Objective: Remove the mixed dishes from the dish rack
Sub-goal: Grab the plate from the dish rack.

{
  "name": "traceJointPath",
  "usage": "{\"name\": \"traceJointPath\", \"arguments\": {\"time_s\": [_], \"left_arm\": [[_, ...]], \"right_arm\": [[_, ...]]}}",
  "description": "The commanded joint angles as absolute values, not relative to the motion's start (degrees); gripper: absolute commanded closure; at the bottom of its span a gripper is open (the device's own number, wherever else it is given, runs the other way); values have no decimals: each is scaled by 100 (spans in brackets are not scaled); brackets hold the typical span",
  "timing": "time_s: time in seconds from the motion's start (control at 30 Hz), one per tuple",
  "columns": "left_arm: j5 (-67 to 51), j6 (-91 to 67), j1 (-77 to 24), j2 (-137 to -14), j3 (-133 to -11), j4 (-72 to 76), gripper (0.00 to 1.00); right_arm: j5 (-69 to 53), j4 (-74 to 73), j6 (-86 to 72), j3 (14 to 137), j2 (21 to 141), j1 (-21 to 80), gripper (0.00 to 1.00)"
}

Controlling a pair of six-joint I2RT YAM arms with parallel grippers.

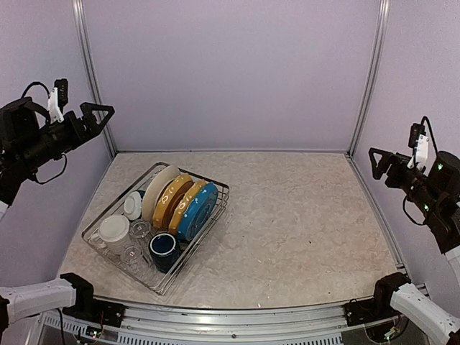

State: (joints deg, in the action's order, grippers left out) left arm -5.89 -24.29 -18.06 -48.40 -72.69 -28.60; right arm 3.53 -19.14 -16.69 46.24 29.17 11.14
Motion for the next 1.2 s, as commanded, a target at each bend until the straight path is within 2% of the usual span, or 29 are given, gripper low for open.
{"name": "traceJointPath", "arguments": {"time_s": [0.0,0.3,0.5,0.73,1.0,1.1,1.17], "left_arm": [[-1161,-2596,-1777,-5146,-7185,-3214,1],[-1846,-2774,-1867,-5743,-7113,-3401,1],[-2091,-2805,-2282,-6231,-7201,-3544,1],[-1264,-2537,-3570,-7116,-7641,-4021,5],[-647,-2413,-4392,-8287,-8309,-4537,30],[-274,-2378,-4386,-8339,-8370,-4621,30],[-97,-2329,-4298,-8304,-8446,-4747,23]], "right_arm": [[631,-2394,-1985,4836,3273,1223,0],[375,-2703,-2204,4862,3912,1301,0],[293,-2845,-2314,4808,4154,1331,0],[196,-2952,-2319,4875,4533,1353,0],[25,-2973,-2317,4824,4792,1369,0],[12,-2983,-2315,4814,4790,1378,0],[9,-2988,-2294,4821,4773,1378,0]]}}
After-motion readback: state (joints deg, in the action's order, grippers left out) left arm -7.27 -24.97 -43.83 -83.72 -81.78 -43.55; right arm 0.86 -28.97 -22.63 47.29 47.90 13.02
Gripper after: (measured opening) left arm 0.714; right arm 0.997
